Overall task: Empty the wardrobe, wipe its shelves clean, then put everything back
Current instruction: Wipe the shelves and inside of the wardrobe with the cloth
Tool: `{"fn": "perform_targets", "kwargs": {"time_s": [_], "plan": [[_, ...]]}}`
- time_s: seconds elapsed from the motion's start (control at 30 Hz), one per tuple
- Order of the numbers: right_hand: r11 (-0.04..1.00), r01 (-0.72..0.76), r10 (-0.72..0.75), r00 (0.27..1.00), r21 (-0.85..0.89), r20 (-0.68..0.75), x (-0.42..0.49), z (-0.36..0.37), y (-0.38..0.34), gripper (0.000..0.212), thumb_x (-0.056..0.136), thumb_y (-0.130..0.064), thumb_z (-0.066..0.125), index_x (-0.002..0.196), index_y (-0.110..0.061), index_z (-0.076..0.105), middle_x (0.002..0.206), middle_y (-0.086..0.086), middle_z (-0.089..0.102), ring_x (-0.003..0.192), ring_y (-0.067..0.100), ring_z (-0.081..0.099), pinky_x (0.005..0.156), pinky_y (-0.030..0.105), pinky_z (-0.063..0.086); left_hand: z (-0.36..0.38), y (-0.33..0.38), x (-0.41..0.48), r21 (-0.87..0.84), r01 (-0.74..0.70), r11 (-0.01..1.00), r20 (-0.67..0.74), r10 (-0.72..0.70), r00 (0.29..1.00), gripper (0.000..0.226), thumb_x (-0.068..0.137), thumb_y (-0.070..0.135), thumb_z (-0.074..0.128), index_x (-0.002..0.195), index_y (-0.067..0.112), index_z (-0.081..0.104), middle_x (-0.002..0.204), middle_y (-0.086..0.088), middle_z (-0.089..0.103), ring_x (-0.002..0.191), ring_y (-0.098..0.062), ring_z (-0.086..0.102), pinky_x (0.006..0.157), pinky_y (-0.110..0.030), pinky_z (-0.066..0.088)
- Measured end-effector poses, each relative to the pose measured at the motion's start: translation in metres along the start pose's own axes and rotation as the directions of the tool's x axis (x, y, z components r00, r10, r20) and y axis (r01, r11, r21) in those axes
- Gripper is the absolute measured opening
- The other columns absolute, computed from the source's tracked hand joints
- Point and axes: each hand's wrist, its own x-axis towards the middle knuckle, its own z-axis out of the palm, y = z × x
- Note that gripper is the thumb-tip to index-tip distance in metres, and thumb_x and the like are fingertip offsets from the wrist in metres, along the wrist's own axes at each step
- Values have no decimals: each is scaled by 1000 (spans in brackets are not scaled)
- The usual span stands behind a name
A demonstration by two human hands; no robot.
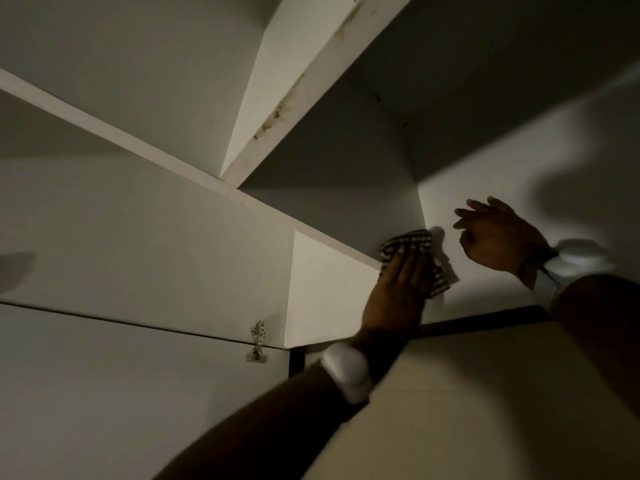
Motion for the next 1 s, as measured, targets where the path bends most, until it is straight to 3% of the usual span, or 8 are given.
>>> {"fn": "perform_targets", "kwargs": {"time_s": [0.17, 0.3, 0.4, 0.53, 0.63, 0.77, 0.9, 1.0], "plan": [[999, 36, -37, 995, -15, -97, -3, 17, 8, 44, 87, -29, 40, 107, -15, 77, 136, 7, 64, 137, 27, 50, 121, 49, 26, -5, -23, -38, -208, 11, 978, -249, -64, 966, 50, 96, 9, 42, 146, 8, 50, 151, -13, 48, 144, -33, 37, 125, -47, 15], [997, 36, -28, 993, 63, -115, -3, 10, 3, 26, 89, -15, 55, 103, -11, 76, 132, 11, 66, 135, 30, 52, 120, 50, 27, 25, 43, -60, -371, 123, 920, -255, -228, 940, 38, 105, 12, 41, 134, 22, 62, 138, -4, 59, 128, -27, 49, 108, -45, 41], [999, 37, -37, 997, -5, -61, -3, 5, 4, 39, 91, -21, 43, 108, -10, 75, 137, 10, 63, 138, 30, 49, 120, 48, 24, 34, 117, -51, -820, 501, 277, 187, -697, 692, 38, 98, 10, 58, 132, 28, 59, 138, 6, 56, 125, -15, 53, 104, -47, 49], [985, 65, -60, 998, -162, 31, -1, 3, 1, 47, 95, -25, 33, 119, -13, 72, 145, 7, 56, 142, 27, 43, 123, 47, 21, 45, 180, -6, -797, 586, -146, 415, -837, 356, 60, 90, -6, 51, 149, 1, 41, 157, -17, 36, 147, -28, 30, 121, -48, 29], [983, 52, -53, 999, -179, -4, -1, 7, 4, 50, 95, -29, 32, 120, -11, 71, 145, 9, 56, 142, 29, 43, 123, 48, 20, 32, 176, 28, -771, 555, -312, 507, -829, 238, 61, 93, 9, 44, 152, -1, 35, 160, -18, 30, 150, -25, 21, 126, -29, 0], [967, 98, -104, 995, -234, -14, 1, 13, 15, 58, 94, -33, 27, 116, -3, 72, 138, 16, 61, 135, 38, 50, 117, 56, 30, 17, 161, 56, -686, 518, -511, 663, -733, 155, 77, 98, 24, 42, 156, 36, -6, 162, 0, 8, 151, -16, 7, 126, -34, -2], [961, 154, -145, 988, -231, 54, -4, 3, 10, 62, 94, -34, 25, 122, -2, 70, 142, 17, 57, 137, 39, 47, 117, 56, 27, -5, 134, 80, -556, 236, -797, 822, -569, 11, 55, 104, 12, 45, 156, 7, 26, 164, -12, 23, 153, -23, 17, 126, -38, 7], [954, 146, -98, 977, -261, 188, -24, -6, 7, 71, 92, -46, 18, 146, -13, 51, 159, 9, 37, 150, 30, 27, 124, 48, 10, -29, 121, 83, -443, 2, -896, 895, -443, -43, 78, 95, 59, 33, 156, 11, 31, 162, -9, 30, 150, -26, 28, 125, -37, 17]]}}
